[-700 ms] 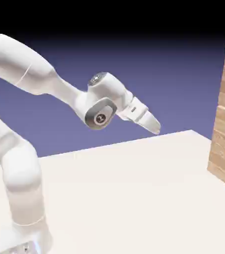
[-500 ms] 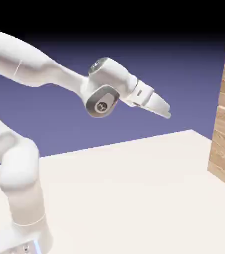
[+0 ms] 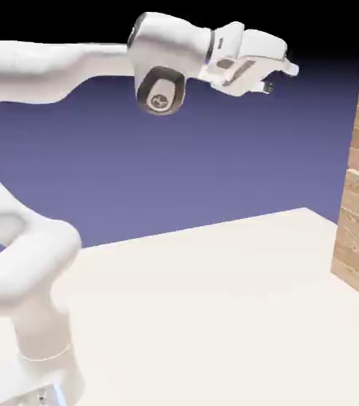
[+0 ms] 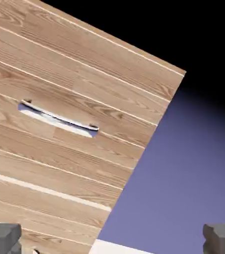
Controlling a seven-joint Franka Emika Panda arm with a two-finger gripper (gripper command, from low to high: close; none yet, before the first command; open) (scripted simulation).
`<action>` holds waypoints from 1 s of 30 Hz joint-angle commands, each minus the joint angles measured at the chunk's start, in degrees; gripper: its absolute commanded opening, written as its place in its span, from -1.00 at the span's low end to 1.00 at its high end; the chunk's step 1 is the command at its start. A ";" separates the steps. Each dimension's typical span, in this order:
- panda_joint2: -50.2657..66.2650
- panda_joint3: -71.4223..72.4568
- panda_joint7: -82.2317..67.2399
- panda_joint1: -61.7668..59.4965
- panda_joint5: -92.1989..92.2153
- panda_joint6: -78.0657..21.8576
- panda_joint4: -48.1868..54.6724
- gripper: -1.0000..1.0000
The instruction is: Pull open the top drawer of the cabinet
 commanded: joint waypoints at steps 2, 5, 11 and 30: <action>-0.93 2.83 -4.97 -4.16 4.31 -0.66 2.76 0.00; -2.33 7.06 -12.43 -10.39 10.76 -1.64 6.89 0.00; -5.12 15.53 -27.34 -22.84 23.68 -3.61 15.15 0.00; -13.97 42.35 -74.55 -62.30 64.57 -9.84 41.31 0.00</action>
